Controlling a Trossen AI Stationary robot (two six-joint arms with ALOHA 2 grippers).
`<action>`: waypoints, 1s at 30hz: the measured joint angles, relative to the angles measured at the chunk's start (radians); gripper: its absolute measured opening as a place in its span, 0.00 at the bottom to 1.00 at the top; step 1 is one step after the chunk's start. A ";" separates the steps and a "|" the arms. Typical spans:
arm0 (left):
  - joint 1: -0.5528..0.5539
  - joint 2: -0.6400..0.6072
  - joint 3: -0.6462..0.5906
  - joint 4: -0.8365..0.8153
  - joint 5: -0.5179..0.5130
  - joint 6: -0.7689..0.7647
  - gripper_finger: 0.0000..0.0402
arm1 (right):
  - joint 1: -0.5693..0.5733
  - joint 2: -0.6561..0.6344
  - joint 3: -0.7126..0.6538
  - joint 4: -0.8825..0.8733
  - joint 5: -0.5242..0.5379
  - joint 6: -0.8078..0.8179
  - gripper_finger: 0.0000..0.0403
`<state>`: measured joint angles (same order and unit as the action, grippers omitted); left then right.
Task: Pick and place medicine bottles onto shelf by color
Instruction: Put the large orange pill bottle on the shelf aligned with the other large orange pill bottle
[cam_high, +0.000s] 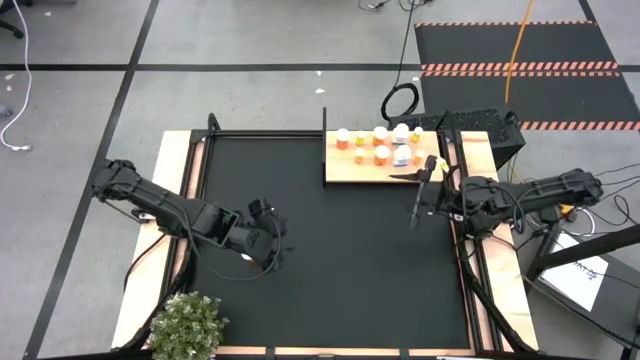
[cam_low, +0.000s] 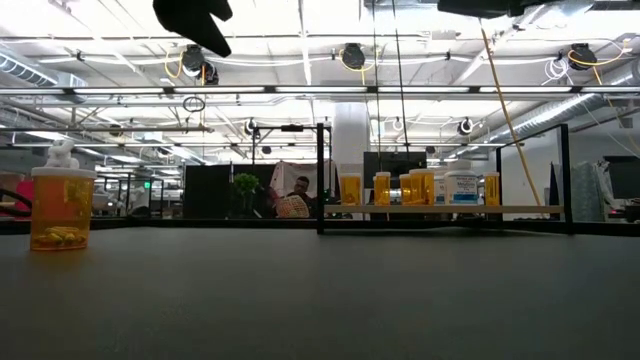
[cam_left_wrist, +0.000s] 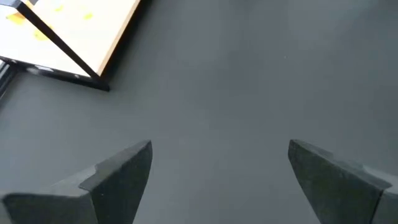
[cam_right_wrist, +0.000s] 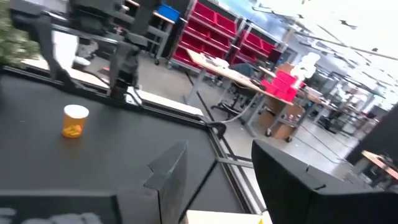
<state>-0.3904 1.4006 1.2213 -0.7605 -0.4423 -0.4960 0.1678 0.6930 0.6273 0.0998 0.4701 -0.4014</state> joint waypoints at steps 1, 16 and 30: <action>0.000 0.000 0.000 0.000 0.000 -0.001 0.94 | 0.010 0.004 0.000 0.003 -0.001 -0.002 0.43; -0.011 0.000 0.000 -0.233 0.103 -0.214 0.94 | 0.105 0.031 0.000 0.097 -0.002 -0.030 0.34; -0.091 0.000 -0.001 -0.296 0.124 -0.281 0.94 | 0.109 0.046 0.000 0.079 -0.003 -0.014 0.24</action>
<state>-0.4811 1.4006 1.2207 -1.0568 -0.3187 -0.7766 0.2765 0.7387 0.6273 0.1783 0.4675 -0.4152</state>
